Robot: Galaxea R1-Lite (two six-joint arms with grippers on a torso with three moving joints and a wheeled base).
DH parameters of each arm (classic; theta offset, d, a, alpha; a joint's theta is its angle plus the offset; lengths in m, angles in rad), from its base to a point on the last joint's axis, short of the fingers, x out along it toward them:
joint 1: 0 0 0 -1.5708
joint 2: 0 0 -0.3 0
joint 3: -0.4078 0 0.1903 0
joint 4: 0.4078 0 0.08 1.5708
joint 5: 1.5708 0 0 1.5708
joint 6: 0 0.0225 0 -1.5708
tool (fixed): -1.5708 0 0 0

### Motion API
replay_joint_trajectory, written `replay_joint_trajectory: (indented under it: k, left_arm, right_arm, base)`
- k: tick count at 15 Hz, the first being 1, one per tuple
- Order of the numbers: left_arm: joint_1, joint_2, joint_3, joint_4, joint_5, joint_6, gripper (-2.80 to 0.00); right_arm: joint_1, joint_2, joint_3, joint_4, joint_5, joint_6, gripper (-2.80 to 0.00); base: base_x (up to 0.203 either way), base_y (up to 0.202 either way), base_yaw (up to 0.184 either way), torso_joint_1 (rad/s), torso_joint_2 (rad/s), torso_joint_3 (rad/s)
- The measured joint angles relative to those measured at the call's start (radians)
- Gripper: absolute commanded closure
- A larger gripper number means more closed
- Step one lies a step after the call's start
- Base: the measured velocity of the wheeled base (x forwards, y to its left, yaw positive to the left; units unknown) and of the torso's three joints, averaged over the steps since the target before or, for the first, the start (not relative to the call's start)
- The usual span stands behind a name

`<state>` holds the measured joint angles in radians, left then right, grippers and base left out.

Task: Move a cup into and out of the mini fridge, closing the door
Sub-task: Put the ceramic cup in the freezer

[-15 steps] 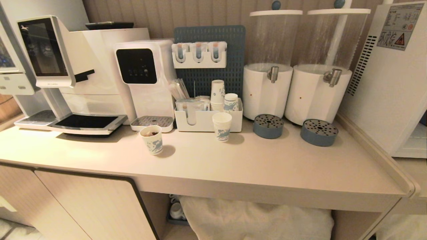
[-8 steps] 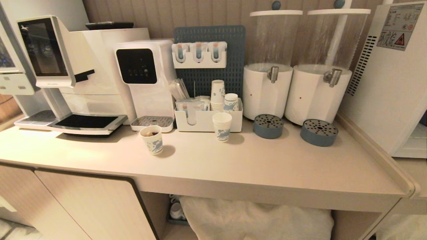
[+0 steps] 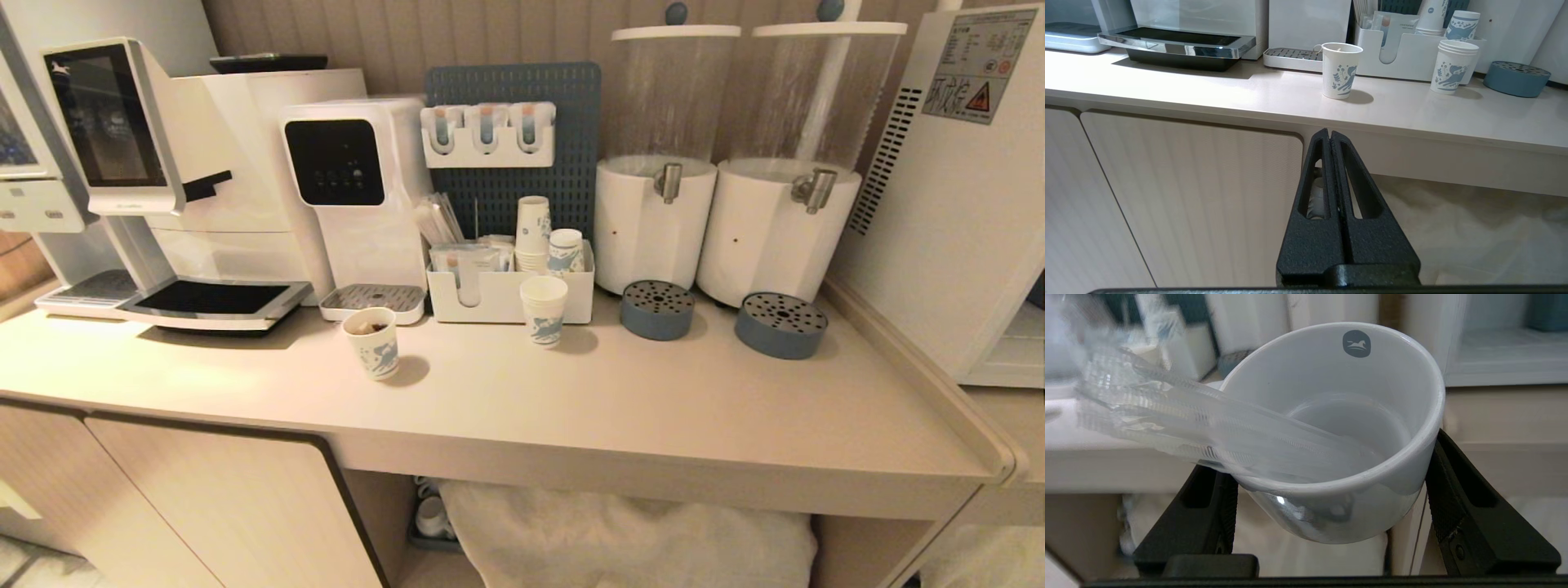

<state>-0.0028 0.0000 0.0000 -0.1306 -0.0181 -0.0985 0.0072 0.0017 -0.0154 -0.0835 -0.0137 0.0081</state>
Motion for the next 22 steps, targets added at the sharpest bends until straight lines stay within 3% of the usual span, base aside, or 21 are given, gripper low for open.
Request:
replay_joint_trajectory:
  k: [2,22]
  left_arm:
    - [0.000,0.000,0.000,0.000,0.000,0.000,0.00]
    - [0.000,0.000,0.000,0.001,0.001,-0.014,0.00]
  right_arm:
    - [0.000,-0.001,0.012,0.074,0.023,-0.024,0.00]
    - [0.000,-0.002,0.015,0.075,0.020,-0.010,0.00]
  base:
    - [0.000,0.000,0.000,0.000,0.00,0.000]
    - [0.000,0.000,0.000,0.000,0.00,0.000]
